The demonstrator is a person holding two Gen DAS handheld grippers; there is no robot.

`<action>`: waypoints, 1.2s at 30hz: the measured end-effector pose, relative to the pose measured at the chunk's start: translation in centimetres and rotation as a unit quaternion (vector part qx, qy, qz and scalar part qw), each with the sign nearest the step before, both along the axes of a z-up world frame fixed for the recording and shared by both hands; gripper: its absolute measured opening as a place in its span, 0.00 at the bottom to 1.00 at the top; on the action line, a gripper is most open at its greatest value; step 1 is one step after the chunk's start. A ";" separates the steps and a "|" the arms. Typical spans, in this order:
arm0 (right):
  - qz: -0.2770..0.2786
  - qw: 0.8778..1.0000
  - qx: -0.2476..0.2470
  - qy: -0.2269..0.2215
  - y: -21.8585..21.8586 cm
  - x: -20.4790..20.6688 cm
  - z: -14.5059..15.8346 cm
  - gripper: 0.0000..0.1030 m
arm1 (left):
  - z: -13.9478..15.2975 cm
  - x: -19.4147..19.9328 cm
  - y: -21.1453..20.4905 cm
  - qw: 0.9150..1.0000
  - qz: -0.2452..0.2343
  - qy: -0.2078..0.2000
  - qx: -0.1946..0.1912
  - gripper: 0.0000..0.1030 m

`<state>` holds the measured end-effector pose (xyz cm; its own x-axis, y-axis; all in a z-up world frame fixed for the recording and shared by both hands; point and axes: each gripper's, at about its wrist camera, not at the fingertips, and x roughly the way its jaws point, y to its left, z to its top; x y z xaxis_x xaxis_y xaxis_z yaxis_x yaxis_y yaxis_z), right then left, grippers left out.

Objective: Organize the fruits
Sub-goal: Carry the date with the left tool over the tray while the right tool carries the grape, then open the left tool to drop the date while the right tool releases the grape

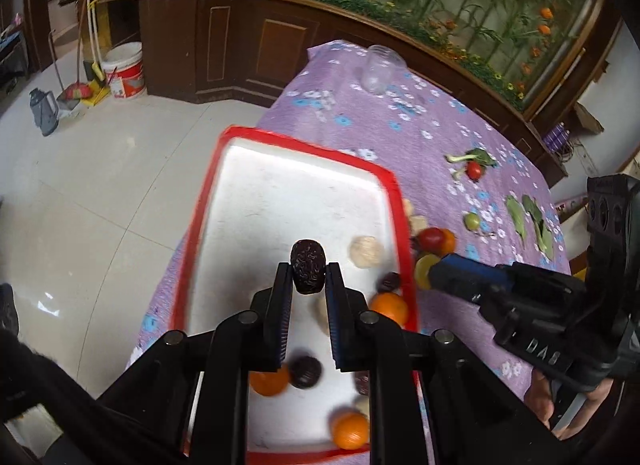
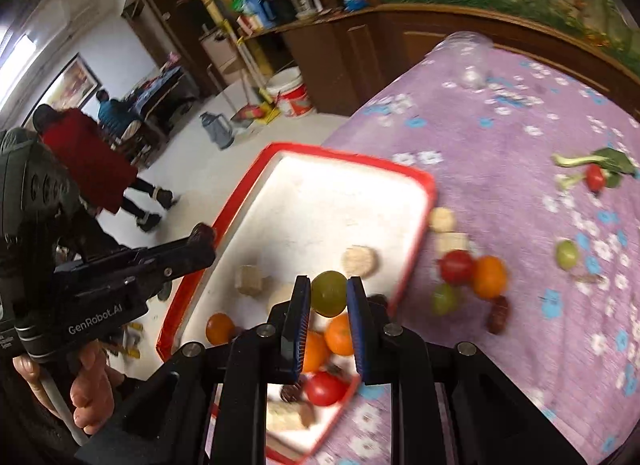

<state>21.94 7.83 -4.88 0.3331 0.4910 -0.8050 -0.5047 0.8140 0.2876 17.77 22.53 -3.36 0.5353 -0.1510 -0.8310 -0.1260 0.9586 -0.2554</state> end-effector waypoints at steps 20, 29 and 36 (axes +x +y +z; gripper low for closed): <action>0.036 0.998 -0.045 0.034 7.2 4.4 -6.3 0.18 | -5.8 2.6 2.3 0.998 0.010 0.058 0.018 0.13; 0.032 0.998 -0.039 0.032 7.2 4.1 -6.1 0.21 | -6.4 2.3 3.0 0.998 0.020 0.051 0.014 0.14; 0.022 0.997 0.031 0.064 5.3 4.0 -4.9 0.37 | -5.9 1.9 2.8 0.998 0.029 0.043 0.031 0.30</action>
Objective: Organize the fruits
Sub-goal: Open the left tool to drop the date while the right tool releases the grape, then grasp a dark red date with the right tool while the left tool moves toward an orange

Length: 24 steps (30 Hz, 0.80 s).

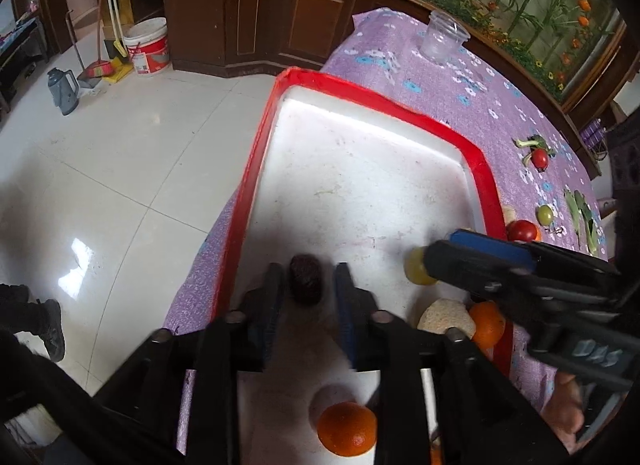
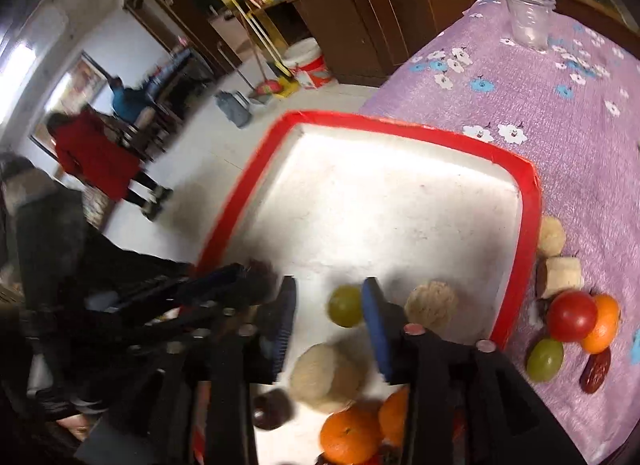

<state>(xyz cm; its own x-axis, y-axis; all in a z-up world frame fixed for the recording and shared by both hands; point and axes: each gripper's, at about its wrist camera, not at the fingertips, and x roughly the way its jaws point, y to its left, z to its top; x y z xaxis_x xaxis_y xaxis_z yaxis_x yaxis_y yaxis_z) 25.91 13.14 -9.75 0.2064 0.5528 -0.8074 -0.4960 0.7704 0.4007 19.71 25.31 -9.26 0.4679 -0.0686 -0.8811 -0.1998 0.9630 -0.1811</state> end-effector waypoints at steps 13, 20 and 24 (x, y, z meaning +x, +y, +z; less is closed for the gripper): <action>-0.081 0.993 0.032 -0.079 -11.8 -6.6 8.3 0.53 | 5.3 -4.1 -8.1 0.996 -0.062 -0.056 -0.013 0.49; -0.138 0.988 0.005 -0.064 -19.0 -8.8 6.4 0.53 | 5.2 -4.7 -14.0 0.994 -0.100 -0.039 -0.032 0.49; -0.152 0.987 -0.001 -0.049 -21.6 -9.2 4.7 0.50 | 5.3 -5.1 -16.8 0.991 -0.124 -0.037 -0.025 0.49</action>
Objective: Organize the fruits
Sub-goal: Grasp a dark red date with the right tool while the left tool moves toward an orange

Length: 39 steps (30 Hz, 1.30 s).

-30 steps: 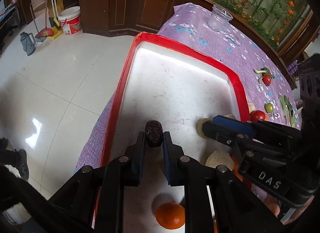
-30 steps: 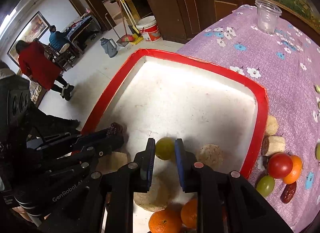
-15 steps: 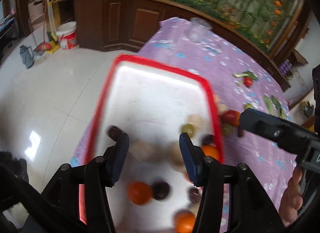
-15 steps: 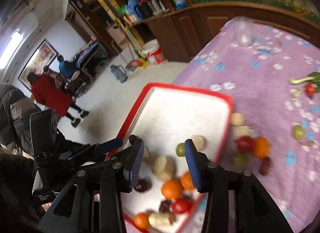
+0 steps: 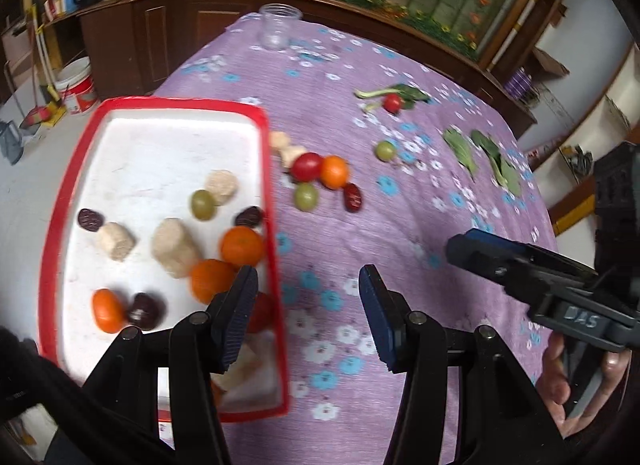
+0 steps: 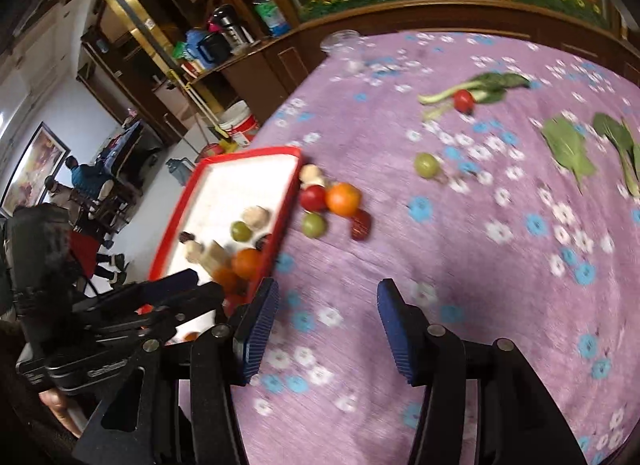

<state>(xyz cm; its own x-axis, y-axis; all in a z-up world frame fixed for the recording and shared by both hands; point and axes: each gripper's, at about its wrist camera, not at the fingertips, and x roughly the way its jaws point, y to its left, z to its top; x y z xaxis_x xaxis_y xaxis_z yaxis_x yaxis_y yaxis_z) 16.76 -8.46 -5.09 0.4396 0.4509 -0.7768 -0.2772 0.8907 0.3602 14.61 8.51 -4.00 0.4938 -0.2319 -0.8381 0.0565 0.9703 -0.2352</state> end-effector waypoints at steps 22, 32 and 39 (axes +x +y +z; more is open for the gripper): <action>-0.001 1.000 0.012 0.027 -0.9 2.1 -3.0 0.63 | -0.9 1.3 -1.0 1.000 0.001 0.011 0.008 0.49; -0.015 1.000 -0.017 0.007 0.4 4.9 -4.1 0.66 | -1.6 2.5 0.4 1.000 0.008 0.015 -0.003 0.49; 0.012 0.999 -0.028 0.025 2.4 7.0 -5.8 0.47 | -2.2 3.1 1.3 1.000 0.012 0.020 -0.015 0.49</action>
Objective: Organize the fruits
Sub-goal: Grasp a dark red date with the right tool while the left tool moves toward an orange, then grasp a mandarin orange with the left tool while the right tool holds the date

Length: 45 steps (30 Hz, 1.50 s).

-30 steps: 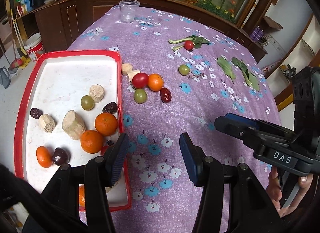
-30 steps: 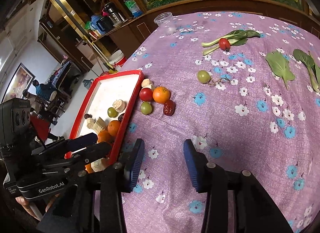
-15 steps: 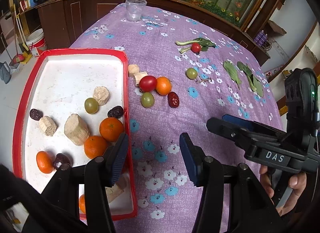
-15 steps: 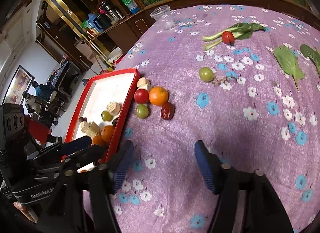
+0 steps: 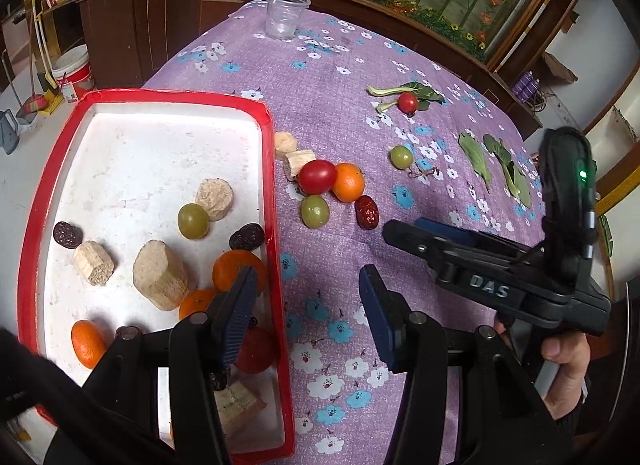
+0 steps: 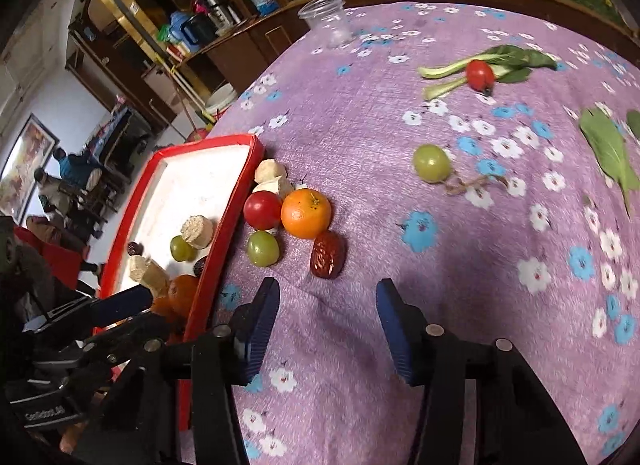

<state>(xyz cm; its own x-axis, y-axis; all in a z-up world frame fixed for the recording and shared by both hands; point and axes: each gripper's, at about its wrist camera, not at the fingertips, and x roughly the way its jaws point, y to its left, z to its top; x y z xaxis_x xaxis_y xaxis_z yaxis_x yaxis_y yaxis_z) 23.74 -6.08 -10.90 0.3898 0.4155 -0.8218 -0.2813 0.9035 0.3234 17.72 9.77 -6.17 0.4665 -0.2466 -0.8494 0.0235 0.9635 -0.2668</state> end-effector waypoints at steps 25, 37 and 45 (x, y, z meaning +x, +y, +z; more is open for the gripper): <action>-0.014 1.000 -0.018 -0.018 -1.8 0.7 -0.4 0.21 | -1.3 4.2 -3.6 0.998 -0.054 0.027 0.031 0.48; -0.030 0.998 0.008 -0.051 -3.6 -0.1 1.0 0.21 | -2.1 8.3 -6.9 0.994 -0.075 0.029 0.074 0.40; -0.044 0.998 0.011 -0.051 -4.6 -0.2 1.2 0.21 | -2.7 9.7 -8.8 0.989 -0.087 0.017 0.120 0.40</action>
<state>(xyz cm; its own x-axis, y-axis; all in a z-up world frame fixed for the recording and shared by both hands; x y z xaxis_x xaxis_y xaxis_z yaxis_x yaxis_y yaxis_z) 23.53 -10.69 -9.73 0.5062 0.3942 -0.7671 -0.2343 0.9188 0.3176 27.45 0.96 -8.88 0.4059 -0.1098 -0.9073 0.1888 0.9814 -0.0343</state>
